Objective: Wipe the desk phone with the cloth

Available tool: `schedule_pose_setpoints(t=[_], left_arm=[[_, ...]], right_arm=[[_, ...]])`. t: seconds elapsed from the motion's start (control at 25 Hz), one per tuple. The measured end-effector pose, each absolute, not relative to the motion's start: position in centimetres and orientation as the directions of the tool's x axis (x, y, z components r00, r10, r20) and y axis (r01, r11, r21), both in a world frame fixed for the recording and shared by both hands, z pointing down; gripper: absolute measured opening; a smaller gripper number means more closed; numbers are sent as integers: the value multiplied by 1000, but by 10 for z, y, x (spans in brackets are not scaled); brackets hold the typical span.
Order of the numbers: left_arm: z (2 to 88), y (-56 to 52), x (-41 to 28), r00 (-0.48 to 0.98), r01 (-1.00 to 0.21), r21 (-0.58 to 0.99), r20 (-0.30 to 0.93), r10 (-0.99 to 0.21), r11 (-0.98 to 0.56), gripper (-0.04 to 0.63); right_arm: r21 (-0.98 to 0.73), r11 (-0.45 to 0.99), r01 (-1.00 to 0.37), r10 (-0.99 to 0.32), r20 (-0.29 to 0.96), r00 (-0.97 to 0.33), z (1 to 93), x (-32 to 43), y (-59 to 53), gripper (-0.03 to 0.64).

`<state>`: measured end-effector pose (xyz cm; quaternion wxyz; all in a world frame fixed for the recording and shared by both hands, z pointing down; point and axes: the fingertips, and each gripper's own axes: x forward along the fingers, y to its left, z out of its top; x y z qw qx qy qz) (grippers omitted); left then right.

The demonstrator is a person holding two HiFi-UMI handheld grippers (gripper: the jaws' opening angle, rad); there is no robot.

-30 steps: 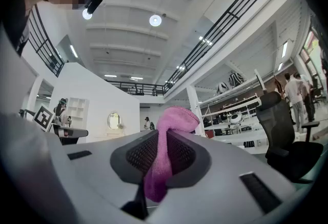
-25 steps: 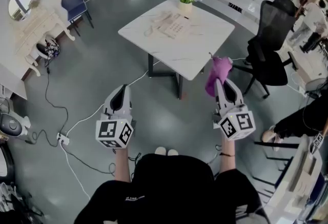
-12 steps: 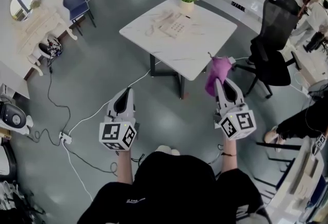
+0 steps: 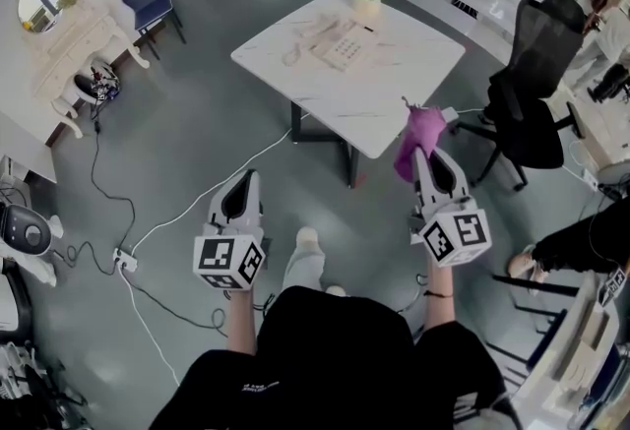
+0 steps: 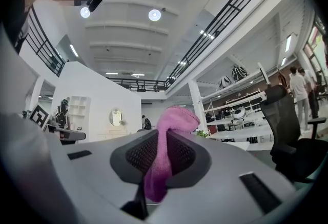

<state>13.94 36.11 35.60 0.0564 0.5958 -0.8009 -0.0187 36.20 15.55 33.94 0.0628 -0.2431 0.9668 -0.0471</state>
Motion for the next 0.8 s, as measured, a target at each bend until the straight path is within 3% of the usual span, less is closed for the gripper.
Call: schedule_pose_setpoints(t=[0.8], left_arm=[[364,231,1,-154,-980,117,82,-985,163,-2]], right_arm=[[-151,810,-567,-580,-66,-812,352,235,61,29]])
